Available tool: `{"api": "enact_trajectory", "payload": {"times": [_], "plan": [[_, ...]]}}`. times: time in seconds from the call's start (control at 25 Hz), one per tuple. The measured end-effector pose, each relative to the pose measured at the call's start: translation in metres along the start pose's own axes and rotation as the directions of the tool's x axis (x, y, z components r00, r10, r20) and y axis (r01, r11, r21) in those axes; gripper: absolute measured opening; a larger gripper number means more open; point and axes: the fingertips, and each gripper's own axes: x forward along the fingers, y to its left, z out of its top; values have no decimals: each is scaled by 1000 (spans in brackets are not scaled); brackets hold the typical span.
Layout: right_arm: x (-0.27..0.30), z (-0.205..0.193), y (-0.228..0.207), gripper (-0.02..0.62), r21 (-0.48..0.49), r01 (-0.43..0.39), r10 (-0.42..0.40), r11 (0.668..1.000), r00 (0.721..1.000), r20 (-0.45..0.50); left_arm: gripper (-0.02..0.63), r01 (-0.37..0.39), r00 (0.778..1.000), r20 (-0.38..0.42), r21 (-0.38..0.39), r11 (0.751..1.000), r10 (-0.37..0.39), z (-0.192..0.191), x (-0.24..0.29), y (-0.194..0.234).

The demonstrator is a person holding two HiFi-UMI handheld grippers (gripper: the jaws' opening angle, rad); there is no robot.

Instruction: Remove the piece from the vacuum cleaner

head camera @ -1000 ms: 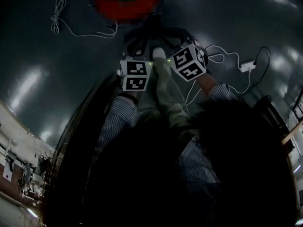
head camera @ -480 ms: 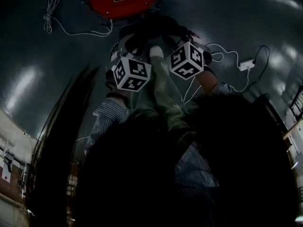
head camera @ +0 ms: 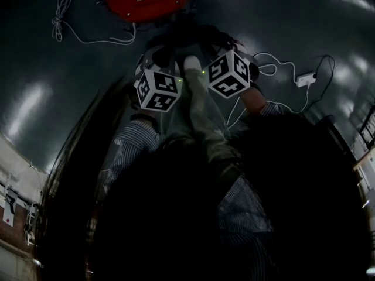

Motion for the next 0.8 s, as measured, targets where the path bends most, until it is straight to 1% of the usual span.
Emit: {"api": "enact_trajectory", "payload": {"times": [0.2,0.36,0.6,0.8], "plan": [[-5,-3,8,26,6,-21,21,1000,1000,6,29,-4,1000,-2,-33,999,4,-3,-3,-3],[-9,-9,14,26,8,-28,28,1000,1000,-4,28,0,1000,-6,-40,999,0,-8,-7,-11],[-16,-24,30,26,17,-35,36,999,999,-29,28,9,1000,-14,-97,995,-11,-17,-12,-29],[-31,-25,36,26,16,-38,39,999,999,-33,28,18,1000,-14,-115,993,-20,-13,-24,-38]]}}
